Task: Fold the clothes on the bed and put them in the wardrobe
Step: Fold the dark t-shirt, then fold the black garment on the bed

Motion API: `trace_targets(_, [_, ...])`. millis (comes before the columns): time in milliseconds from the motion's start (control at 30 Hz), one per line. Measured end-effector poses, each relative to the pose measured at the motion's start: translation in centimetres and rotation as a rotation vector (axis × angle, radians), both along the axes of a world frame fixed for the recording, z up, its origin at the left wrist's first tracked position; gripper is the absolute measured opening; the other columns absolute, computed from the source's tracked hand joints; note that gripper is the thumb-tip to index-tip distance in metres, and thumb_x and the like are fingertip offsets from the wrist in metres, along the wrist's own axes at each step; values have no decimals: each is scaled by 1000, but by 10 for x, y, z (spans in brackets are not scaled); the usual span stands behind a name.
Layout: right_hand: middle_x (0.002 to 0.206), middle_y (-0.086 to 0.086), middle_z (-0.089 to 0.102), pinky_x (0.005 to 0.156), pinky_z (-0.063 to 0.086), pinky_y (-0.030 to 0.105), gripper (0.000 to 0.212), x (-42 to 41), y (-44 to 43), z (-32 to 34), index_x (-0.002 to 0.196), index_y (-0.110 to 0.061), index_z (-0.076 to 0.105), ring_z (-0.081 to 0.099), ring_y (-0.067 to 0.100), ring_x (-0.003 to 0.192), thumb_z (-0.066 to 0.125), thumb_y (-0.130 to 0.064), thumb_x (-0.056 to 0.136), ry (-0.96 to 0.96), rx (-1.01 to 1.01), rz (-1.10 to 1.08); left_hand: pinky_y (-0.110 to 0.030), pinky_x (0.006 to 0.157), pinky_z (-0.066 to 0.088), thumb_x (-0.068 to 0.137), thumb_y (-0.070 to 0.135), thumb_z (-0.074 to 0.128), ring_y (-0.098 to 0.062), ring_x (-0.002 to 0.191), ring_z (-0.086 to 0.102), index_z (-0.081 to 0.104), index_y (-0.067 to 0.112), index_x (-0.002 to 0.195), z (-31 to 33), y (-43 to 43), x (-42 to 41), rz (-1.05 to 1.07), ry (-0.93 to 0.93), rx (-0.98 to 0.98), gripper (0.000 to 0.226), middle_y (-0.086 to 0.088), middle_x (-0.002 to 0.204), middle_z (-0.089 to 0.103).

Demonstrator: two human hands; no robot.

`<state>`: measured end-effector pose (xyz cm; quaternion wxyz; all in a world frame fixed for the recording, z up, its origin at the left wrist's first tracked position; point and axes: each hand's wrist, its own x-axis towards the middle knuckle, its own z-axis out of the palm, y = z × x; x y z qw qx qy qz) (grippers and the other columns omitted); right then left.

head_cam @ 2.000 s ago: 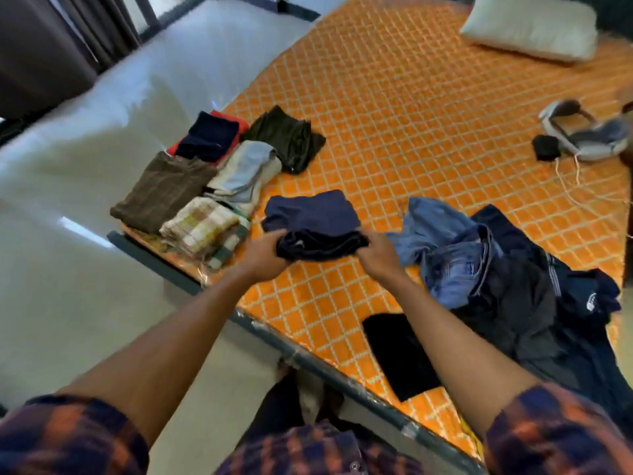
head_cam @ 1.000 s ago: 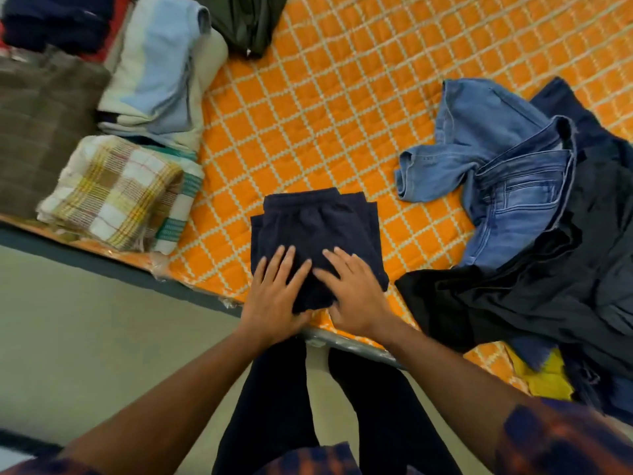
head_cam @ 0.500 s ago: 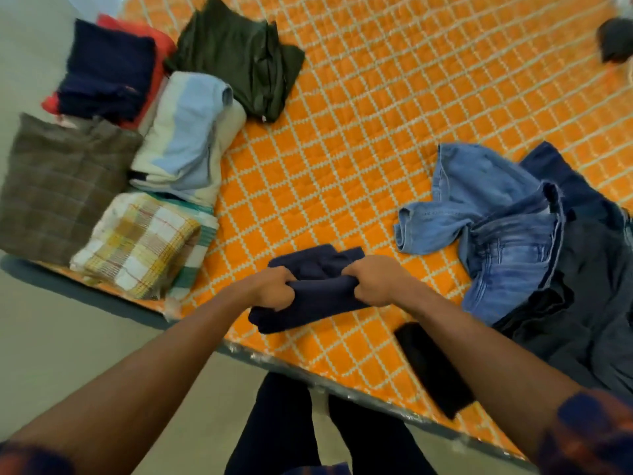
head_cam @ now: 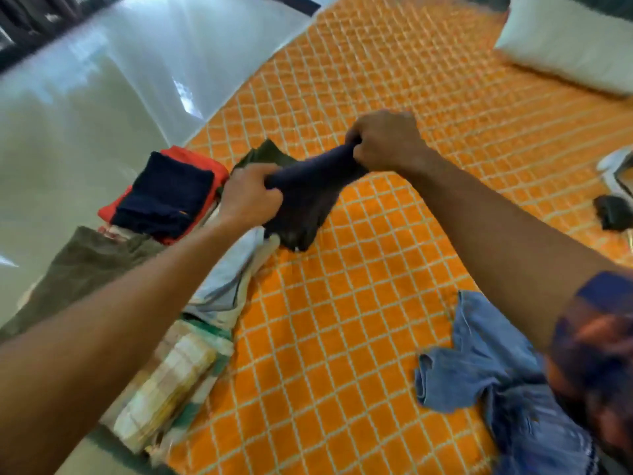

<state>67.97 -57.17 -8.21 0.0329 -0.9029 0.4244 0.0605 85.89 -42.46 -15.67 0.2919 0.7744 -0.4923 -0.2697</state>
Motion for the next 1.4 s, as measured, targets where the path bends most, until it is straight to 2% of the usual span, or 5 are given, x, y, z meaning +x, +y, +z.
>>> trace_targets(233, [111,3,68,90,34,44,47,47,-58,-36,113,-33,75,57,36,109,55,-24,71,-275,-258,-146,-41,79,51,66,4,48,-39,99,64,78,18,109,5,-128,105,-144,-426,-266,54,-16,102,73])
trace_targets(433, [110,3,61,85,39,43,35,85,-4,-188,104,-27,74,55,35,105,63,-26,71,-173,-16,-106,-44,81,51,75,-1,64,-43,95,63,79,24,107,-135,-126,144,-298,-674,190,43,-18,95,68])
trace_targets(900, [116,-3,36,101,45,44,67,81,25,-305,153,-34,43,44,28,116,62,-31,88,-251,594,-238,-41,89,54,89,14,60,-38,103,65,74,4,108,-191,-119,110,-303,-529,531,26,-20,114,70])
trace_targets(1067, [135,4,56,105,40,31,50,1,74,-255,138,-23,62,50,21,128,71,-30,90,-602,668,-327,-32,91,45,87,-3,53,-29,115,61,72,13,118,-130,-92,74,-32,-182,159,40,-10,121,67])
trace_targets(1400, [169,5,15,122,18,58,62,-412,256,-195,151,-34,43,13,29,156,54,-58,94,298,293,-780,-35,80,47,86,0,70,-31,94,70,74,22,109,-146,113,-142,-433,17,365,32,-9,111,74])
